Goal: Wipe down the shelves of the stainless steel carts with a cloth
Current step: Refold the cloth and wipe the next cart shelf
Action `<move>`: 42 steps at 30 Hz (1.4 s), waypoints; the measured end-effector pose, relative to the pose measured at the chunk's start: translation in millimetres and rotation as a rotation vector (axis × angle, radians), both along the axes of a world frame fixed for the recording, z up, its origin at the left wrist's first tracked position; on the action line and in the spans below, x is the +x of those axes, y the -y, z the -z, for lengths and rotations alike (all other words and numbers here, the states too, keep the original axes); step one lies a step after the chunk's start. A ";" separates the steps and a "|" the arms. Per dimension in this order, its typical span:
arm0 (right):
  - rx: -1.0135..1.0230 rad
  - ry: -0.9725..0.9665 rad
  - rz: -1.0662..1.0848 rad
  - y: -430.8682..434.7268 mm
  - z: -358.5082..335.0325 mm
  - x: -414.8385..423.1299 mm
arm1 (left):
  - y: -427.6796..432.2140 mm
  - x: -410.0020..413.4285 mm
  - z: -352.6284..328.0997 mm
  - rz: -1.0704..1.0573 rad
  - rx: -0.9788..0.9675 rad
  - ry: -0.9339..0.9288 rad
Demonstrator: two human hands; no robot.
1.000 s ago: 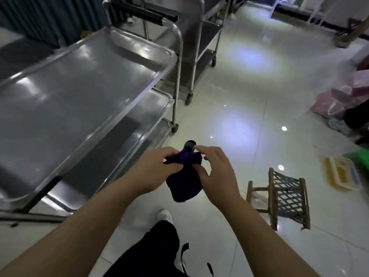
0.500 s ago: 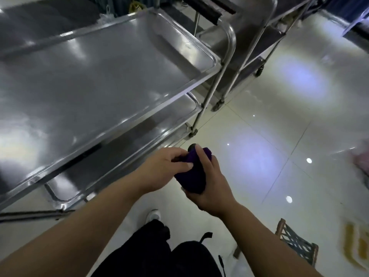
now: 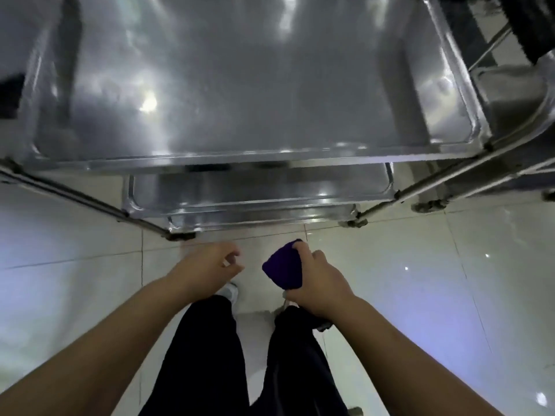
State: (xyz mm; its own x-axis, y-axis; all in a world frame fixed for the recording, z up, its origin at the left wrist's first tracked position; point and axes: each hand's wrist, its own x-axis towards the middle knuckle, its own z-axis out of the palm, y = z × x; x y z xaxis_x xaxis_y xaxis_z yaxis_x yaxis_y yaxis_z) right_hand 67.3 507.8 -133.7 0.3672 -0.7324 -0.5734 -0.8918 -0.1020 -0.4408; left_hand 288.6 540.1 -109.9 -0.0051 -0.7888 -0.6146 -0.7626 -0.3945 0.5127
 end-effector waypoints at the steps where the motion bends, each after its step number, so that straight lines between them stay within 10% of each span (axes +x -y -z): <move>1: 0.019 -0.011 -0.068 5.4 6.1 -3.2 | -7.1 0.3 7.5 -0.061 0.011 0.003; 31: -0.262 0.130 -0.337 63.7 463.3 214.8 | -62.0 208.9 468.9 -0.582 -0.314 0.243; 36: -0.379 0.155 -0.361 78.9 515.6 240.4 | -36.8 227.0 519.6 -0.312 -0.601 0.512; 42: -0.452 0.284 -0.281 103.3 529.2 272.8 | -4.9 231.2 561.7 -0.043 -0.491 0.628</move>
